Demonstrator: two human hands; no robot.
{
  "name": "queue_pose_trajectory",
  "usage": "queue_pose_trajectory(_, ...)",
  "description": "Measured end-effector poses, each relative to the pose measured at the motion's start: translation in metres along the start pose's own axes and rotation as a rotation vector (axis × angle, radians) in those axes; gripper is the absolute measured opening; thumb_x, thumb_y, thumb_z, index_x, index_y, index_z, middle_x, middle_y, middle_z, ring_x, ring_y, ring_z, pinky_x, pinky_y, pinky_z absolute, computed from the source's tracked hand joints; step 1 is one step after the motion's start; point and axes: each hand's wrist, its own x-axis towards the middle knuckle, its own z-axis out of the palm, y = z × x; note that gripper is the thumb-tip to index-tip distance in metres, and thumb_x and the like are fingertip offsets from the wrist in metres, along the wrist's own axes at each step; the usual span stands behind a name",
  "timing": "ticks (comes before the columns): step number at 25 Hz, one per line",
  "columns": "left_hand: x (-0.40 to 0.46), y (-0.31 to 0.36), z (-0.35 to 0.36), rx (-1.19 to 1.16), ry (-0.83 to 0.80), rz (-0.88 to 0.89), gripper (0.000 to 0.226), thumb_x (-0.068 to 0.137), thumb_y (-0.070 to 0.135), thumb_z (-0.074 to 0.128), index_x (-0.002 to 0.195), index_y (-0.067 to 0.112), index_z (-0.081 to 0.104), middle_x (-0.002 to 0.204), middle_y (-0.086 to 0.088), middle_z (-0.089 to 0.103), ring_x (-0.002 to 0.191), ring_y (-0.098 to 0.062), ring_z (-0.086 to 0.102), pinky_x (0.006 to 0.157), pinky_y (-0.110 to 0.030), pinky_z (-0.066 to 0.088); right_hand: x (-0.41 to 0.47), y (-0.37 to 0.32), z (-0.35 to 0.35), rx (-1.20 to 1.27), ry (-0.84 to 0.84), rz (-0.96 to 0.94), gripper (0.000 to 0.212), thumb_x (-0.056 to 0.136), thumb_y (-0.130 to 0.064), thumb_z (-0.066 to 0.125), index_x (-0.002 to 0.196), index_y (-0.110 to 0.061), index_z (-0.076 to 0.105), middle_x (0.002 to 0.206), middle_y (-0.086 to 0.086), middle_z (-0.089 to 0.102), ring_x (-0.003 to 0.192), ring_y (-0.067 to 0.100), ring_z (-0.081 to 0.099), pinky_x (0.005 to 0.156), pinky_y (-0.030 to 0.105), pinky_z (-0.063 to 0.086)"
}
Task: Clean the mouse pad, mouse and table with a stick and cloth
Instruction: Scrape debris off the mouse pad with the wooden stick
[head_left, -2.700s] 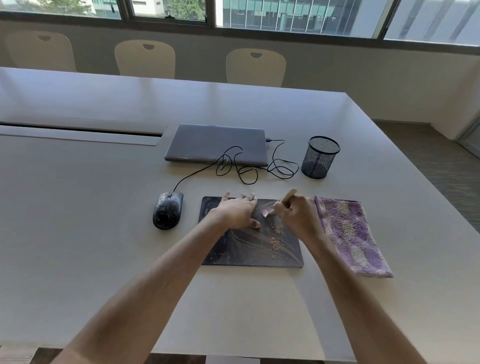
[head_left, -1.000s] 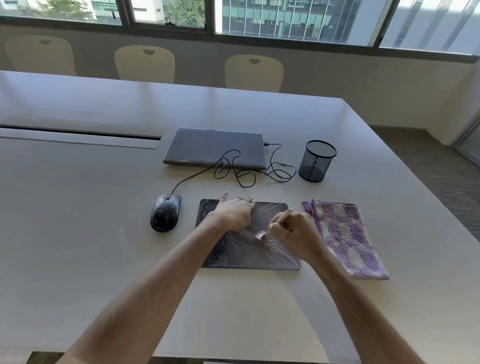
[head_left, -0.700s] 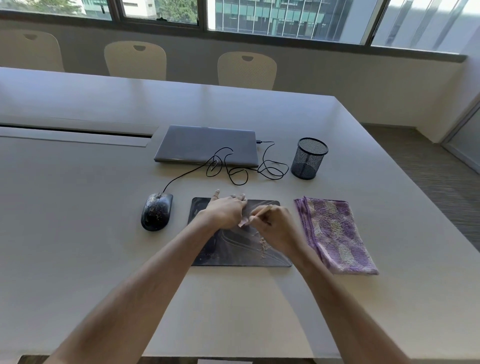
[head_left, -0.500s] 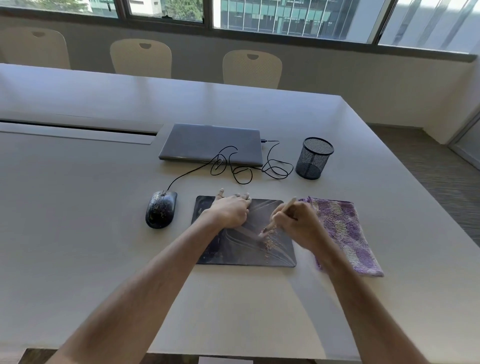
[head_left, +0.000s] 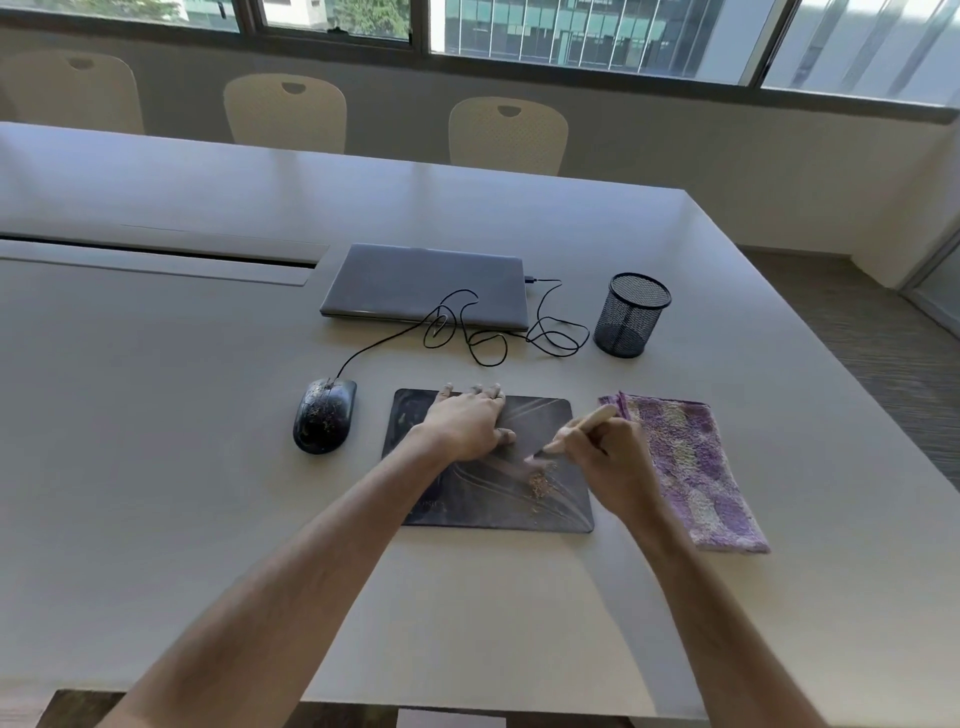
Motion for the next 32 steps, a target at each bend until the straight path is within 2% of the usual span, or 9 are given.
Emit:
queue_pose_trajectory(2, 0.001, 0.002, 0.000, 0.019, 0.006, 0.007, 0.067, 0.097, 0.047, 0.043, 0.152, 0.015, 0.020, 0.161, 0.002, 0.015, 0.147, -0.016, 0.013, 0.118, -0.046, 0.009, 0.010, -0.003, -0.008, -0.005, 0.143, -0.022, 0.035, 0.087, -0.019, 0.063, 0.058, -0.036, 0.072, 0.054, -0.022, 0.065, 0.044, 0.003, 0.056, 0.041, 0.015, 0.036)
queue_pose_trajectory(4, 0.001, 0.003, -0.001, 0.036, 0.005, 0.007, 0.067, 0.097, 0.046, 0.043, 0.151, 0.014, 0.021, 0.160, 0.001, 0.016, 0.146, -0.016, 0.015, 0.117, -0.046, 0.011, 0.017, -0.003, -0.012, -0.105, 0.240, 0.010, 0.037, 0.089, -0.014, 0.064, 0.053, -0.025, 0.070, 0.056, -0.013, 0.067, 0.046, 0.005, 0.053, 0.050, 0.023, 0.045)
queue_pose_trajectory(7, 0.001, 0.003, -0.002, 0.043, -0.002, -0.008, 0.068, 0.097, 0.047, 0.044, 0.152, 0.015, 0.020, 0.160, 0.002, 0.015, 0.147, -0.015, 0.014, 0.117, -0.050, 0.003, 0.007, -0.001, -0.005, -0.192, 0.173, 0.053, 0.037, 0.086, -0.026, 0.058, 0.051, -0.015, 0.061, 0.051, 0.001, 0.060, 0.047, 0.017, 0.054, 0.061, 0.033, 0.051)
queue_pose_trajectory(11, 0.000, 0.003, -0.002, 0.048, -0.007, -0.015, 0.068, 0.097, 0.048, 0.043, 0.152, 0.015, 0.020, 0.160, 0.003, 0.016, 0.147, -0.015, 0.014, 0.118, -0.053, -0.001, -0.003, -0.010, -0.005, -0.231, 0.079, 0.048, 0.039, 0.077, -0.043, 0.044, 0.045, -0.024, 0.053, 0.050, -0.004, 0.061, 0.048, 0.014, 0.058, 0.057, 0.024, 0.043)
queue_pose_trajectory(14, 0.000, 0.004, -0.003, 0.055, -0.015, -0.015, 0.067, 0.097, 0.048, 0.043, 0.152, 0.015, 0.021, 0.160, 0.002, 0.016, 0.147, -0.015, 0.013, 0.117, -0.054, -0.002, 0.017, -0.017, -0.009, -0.168, 0.178, 0.086, 0.037, 0.080, -0.035, 0.051, 0.060, -0.014, 0.073, 0.053, 0.001, 0.067, 0.052, 0.017, 0.062, 0.055, 0.023, 0.041)
queue_pose_trajectory(19, 0.001, 0.004, -0.002, 0.036, -0.003, -0.014, 0.069, 0.096, 0.048, 0.044, 0.152, 0.015, 0.020, 0.160, 0.003, 0.016, 0.147, -0.015, 0.013, 0.117, -0.054, -0.003, 0.006, -0.022, 0.004, -0.363, 0.090, 0.033, 0.036, 0.088, -0.025, 0.057, 0.059, -0.005, 0.065, 0.057, 0.014, 0.064, 0.062, 0.031, 0.061, 0.072, 0.037, 0.051)
queue_pose_trajectory(23, 0.001, 0.002, 0.000, 0.019, -0.006, -0.027, 0.069, 0.097, 0.048, 0.043, 0.152, 0.015, 0.018, 0.161, 0.004, 0.013, 0.147, -0.015, 0.011, 0.117, -0.054, -0.005, -0.020, -0.033, 0.009, -0.357, 0.095, -0.027, 0.036, 0.078, -0.037, 0.047, 0.055, -0.011, 0.057, 0.050, 0.003, 0.057, 0.059, 0.029, 0.059, 0.060, 0.029, 0.043)
queue_pose_trajectory(27, 0.000, 0.003, 0.000, 0.016, -0.010, -0.023, 0.069, 0.097, 0.048, 0.043, 0.152, 0.016, 0.018, 0.161, 0.003, 0.013, 0.147, -0.015, 0.012, 0.117, -0.054, -0.005, 0.012, -0.029, 0.000, -0.222, 0.160, 0.037, 0.034, 0.084, -0.029, 0.053, 0.062, -0.014, 0.074, 0.057, 0.005, 0.067, 0.065, 0.028, 0.061, 0.069, 0.033, 0.051)
queue_pose_trajectory(32, 0.001, 0.002, 0.001, 0.018, -0.004, -0.024, 0.069, 0.097, 0.048, 0.042, 0.152, 0.015, 0.018, 0.161, 0.003, 0.013, 0.148, -0.015, 0.010, 0.117, -0.054, -0.006, -0.011, -0.031, 0.015, -0.258, 0.050, -0.047, 0.040, 0.079, -0.035, 0.048, 0.043, -0.017, 0.050, 0.042, -0.009, 0.049, 0.052, 0.020, 0.054, 0.053, 0.025, 0.041)
